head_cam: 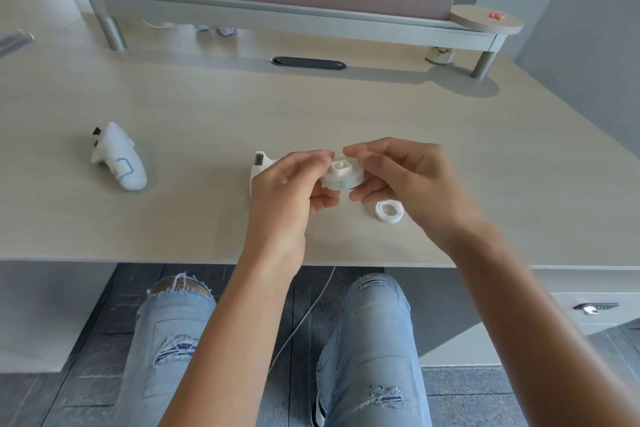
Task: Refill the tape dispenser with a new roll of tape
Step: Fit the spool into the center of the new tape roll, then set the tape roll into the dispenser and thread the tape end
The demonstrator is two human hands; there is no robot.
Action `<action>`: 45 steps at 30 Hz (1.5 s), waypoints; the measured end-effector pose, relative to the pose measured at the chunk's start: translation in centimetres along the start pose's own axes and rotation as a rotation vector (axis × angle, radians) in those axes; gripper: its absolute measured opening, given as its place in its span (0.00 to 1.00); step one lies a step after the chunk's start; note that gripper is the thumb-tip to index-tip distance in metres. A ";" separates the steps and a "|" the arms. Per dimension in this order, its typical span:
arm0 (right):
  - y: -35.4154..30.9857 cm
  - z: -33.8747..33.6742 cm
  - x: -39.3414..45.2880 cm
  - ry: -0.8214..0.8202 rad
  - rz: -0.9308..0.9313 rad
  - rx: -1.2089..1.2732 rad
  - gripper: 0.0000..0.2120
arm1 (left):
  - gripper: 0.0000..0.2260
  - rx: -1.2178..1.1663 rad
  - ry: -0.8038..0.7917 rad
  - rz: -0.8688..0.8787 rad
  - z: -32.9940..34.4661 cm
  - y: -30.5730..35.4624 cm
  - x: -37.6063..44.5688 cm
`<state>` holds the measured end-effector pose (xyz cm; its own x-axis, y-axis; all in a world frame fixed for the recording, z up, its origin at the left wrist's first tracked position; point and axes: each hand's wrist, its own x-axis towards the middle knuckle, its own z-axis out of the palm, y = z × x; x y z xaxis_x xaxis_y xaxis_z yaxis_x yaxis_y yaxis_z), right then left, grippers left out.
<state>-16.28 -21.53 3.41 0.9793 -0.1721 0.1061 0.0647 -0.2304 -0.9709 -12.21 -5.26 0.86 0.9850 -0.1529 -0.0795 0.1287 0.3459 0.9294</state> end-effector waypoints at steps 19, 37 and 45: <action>1.2 3.6 3.3 0.081 -0.210 -0.071 0.07 | 0.09 0.029 -0.085 -0.049 -3.1 1.0 0.7; 2.3 2.8 7.2 0.062 -0.169 -0.312 0.07 | 0.09 0.788 0.375 0.626 -6.1 -1.1 3.9; 2.7 2.9 7.1 -0.026 -0.196 -0.356 0.04 | 0.22 0.777 0.133 0.504 -6.0 -1.8 5.0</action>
<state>-8.63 -20.63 0.91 0.9598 -0.0688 0.2721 0.1848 -0.5747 -0.7973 -6.83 -1.07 -3.35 0.9148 -0.0299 0.4029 -0.3831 -0.3808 0.8415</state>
